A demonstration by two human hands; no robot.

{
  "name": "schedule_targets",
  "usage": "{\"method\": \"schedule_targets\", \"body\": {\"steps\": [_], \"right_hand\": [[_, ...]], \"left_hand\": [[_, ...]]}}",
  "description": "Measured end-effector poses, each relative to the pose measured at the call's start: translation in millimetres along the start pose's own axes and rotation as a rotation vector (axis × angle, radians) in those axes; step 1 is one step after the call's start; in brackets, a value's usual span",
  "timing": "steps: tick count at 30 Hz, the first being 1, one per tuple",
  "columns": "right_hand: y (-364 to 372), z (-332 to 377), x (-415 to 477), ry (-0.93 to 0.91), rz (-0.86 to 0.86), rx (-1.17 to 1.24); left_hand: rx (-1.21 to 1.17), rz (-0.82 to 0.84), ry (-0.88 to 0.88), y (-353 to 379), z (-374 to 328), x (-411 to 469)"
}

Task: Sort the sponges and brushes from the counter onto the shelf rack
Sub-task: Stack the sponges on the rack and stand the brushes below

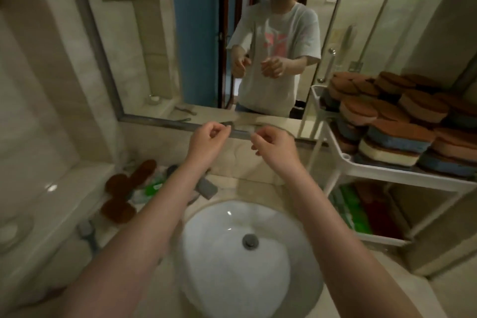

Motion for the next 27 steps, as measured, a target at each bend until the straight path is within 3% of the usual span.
{"method": "schedule_targets", "body": {"steps": [15,22,27], "right_hand": [[314.0,3.1,-55.4,0.073,0.591,-0.164],[413.8,-17.9,-107.4,0.078,0.814,-0.287],[464.8,-26.1,-124.7,0.044,0.859,-0.42]], "left_hand": [[0.219,-0.253,-0.432,-234.8,235.7,-62.4],[0.327,-0.265,-0.664,-287.4,324.8,-131.4],[0.343,-0.173,-0.858,-286.7,378.5,-175.7]]}}
Point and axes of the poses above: each hand's wrist, its own x-axis towards the middle knuckle, its own y-axis out of the palm, z = x × y, the point moved 9 cm from there along x, towards the middle knuckle, and after that the axes turned 1 degree about x, right-handed, at the moved point
